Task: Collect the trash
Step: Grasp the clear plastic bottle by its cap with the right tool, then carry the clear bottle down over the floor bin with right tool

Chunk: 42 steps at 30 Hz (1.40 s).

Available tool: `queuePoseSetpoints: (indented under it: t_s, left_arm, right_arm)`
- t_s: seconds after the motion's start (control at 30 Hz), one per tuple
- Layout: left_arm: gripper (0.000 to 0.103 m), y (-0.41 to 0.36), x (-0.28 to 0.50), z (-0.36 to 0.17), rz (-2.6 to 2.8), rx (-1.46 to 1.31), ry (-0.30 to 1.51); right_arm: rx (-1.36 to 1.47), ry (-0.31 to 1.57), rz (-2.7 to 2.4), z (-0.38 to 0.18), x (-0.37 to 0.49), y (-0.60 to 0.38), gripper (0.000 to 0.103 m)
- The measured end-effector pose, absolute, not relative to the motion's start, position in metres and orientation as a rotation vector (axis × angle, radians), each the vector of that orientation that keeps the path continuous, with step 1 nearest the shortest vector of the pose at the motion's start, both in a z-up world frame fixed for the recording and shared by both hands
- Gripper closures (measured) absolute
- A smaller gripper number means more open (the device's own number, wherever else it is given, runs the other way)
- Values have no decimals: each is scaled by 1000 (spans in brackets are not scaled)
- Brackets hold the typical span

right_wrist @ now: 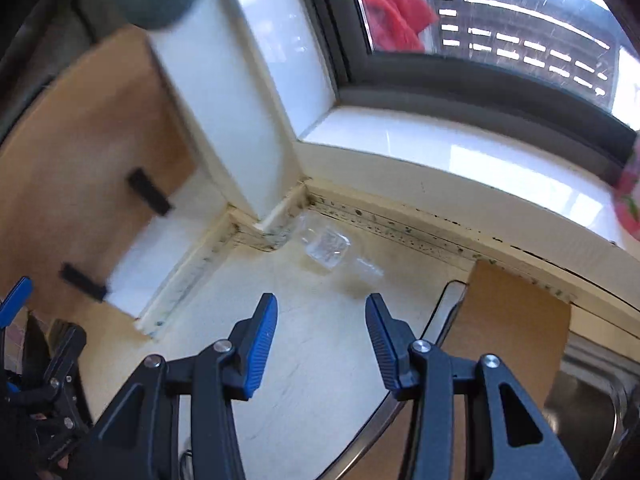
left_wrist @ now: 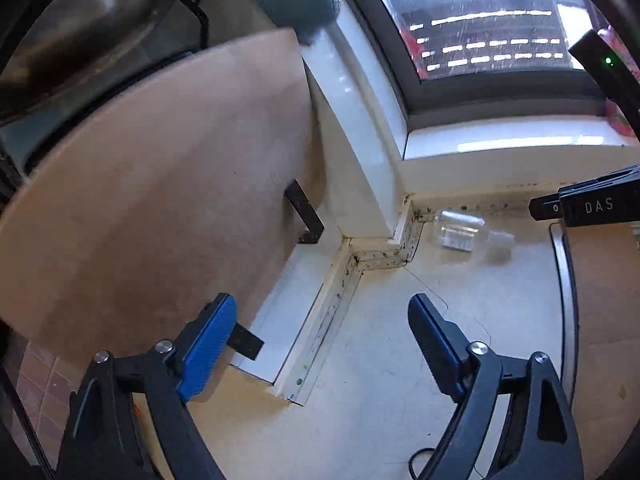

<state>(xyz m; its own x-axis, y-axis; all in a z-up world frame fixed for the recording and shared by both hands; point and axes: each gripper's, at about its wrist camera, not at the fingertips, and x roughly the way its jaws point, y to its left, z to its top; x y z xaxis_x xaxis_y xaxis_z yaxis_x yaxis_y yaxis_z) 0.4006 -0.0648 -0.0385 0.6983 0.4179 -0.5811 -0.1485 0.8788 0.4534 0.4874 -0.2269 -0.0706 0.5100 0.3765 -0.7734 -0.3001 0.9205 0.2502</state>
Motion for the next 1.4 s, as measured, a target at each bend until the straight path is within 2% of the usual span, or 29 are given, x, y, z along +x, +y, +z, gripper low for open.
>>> queuePoseSetpoints:
  t_s: [0.1, 0.17, 0.53, 0.63, 0.7, 1.07, 1.4]
  left_arm:
    - [38, -53, 436, -79, 330, 316, 864]
    - [42, -43, 450, -99, 330, 253, 936]
    - [43, -16, 473, -146, 351, 182, 1037]
    - [43, -20, 476, -143, 336, 189, 1027]
    - [43, -21, 476, -140, 325, 188, 1017]
    - [43, -33, 441, -102, 263, 179, 951]
    - [43, -28, 326, -41, 150, 165, 815]
  right_arm:
    - [69, 999, 408, -106, 522, -222, 57]
    - [44, 1019, 411, -127, 540, -214, 57]
    - [-181, 1018, 467, -178, 569, -168, 57]
    - [-219, 999, 471, -183, 562, -160, 74]
    - [-207, 998, 466, -182, 557, -159, 74]
    - [10, 930, 516, -122, 479, -182, 75]
    - [131, 800, 522, -45, 343, -188, 75]
